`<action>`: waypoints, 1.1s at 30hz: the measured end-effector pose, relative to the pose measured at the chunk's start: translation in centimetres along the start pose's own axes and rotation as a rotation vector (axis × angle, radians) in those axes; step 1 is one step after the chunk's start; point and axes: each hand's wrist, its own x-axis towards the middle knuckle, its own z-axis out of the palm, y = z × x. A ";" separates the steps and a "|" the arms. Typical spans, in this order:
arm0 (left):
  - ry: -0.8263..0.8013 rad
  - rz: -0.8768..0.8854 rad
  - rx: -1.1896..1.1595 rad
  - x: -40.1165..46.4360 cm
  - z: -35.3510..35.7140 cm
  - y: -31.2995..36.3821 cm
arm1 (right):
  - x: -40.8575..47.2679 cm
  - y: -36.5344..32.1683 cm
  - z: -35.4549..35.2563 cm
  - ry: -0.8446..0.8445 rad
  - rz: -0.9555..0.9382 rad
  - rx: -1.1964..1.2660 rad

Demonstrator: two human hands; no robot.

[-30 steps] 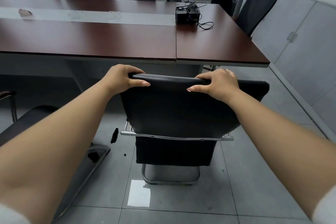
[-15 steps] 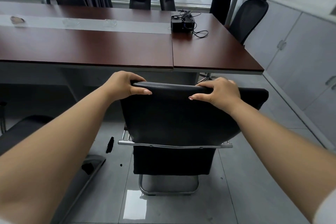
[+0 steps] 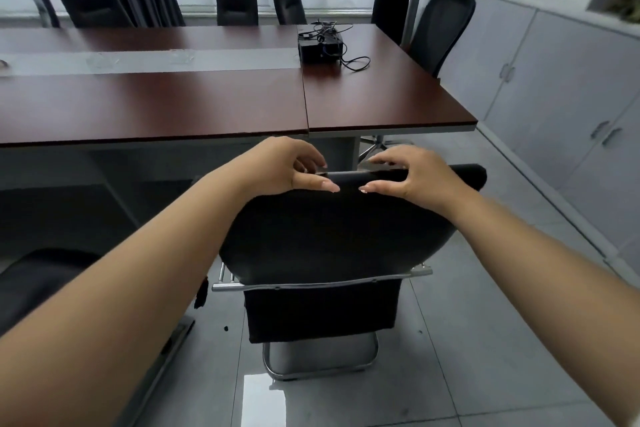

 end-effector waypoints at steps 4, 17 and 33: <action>0.057 0.041 0.037 1.9 2.8 2.9 | -0.9 3.9 -2.7 0.024 0.114 -0.127; 0.291 -0.004 0.466 5.4 6.5 3.9 | 1.0 10.3 -3.4 -0.045 0.049 0.224; 0.479 0.060 0.561 8.5 8.1 4.3 | 3.1 13.9 -3.9 -0.015 0.057 0.323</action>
